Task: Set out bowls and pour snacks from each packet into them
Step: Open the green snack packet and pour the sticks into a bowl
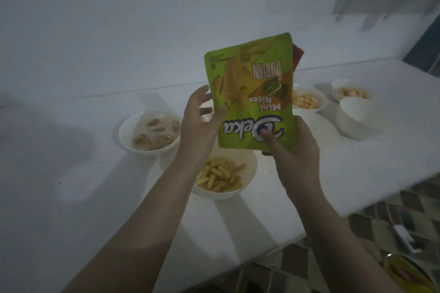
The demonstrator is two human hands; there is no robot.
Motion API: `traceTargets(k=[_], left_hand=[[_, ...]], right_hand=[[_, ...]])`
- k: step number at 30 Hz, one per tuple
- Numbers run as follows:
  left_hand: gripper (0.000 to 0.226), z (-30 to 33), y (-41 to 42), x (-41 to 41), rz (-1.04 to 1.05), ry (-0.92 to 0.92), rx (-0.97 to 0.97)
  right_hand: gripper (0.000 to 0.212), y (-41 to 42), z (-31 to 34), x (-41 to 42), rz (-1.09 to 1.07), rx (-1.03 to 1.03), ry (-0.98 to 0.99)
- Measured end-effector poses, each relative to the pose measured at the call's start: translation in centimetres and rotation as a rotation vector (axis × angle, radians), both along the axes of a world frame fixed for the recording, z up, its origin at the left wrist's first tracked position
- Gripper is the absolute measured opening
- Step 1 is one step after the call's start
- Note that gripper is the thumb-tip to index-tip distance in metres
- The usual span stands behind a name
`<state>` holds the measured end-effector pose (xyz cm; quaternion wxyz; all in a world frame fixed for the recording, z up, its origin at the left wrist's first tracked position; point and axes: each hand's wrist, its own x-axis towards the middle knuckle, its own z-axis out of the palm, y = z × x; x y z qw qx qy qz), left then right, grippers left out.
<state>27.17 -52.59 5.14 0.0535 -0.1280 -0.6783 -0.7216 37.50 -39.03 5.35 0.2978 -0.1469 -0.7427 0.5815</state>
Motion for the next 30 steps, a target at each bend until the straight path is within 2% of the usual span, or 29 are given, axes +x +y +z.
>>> traceTargets(k=[6,12,15,20,26,30], left_hand=[[0.055,-0.5,8.0,2.8,-0.142,0.19,-0.175],[0.035,-0.5,19.3,7.2,-0.381,0.197,-0.14],[0.033,-0.7,26.2,10.3,-0.473,0.202,-0.139],[0.028,-2.2,37.2,16.4,-0.659,0.179,-0.136],[0.024,-6.5,48.7,22.4,-0.829,0.077,-0.22],[0.021,-10.8,54.7,24.5,-0.928,0.008,-0.355]], right_hand=[[0.038,4.9,0.9,4.3,-0.262,0.039,0.074],[0.042,13.6,1.5,10.2,-0.438,-0.007,0.126],[0.042,19.3,1.3,14.1,-0.545,0.017,0.126],[0.046,29.2,-0.4,21.5,-0.726,0.105,0.011],[0.045,38.7,-4.3,28.9,-0.918,0.038,-0.112],[0.044,44.6,-9.0,32.0,-1.019,-0.12,-0.222]])
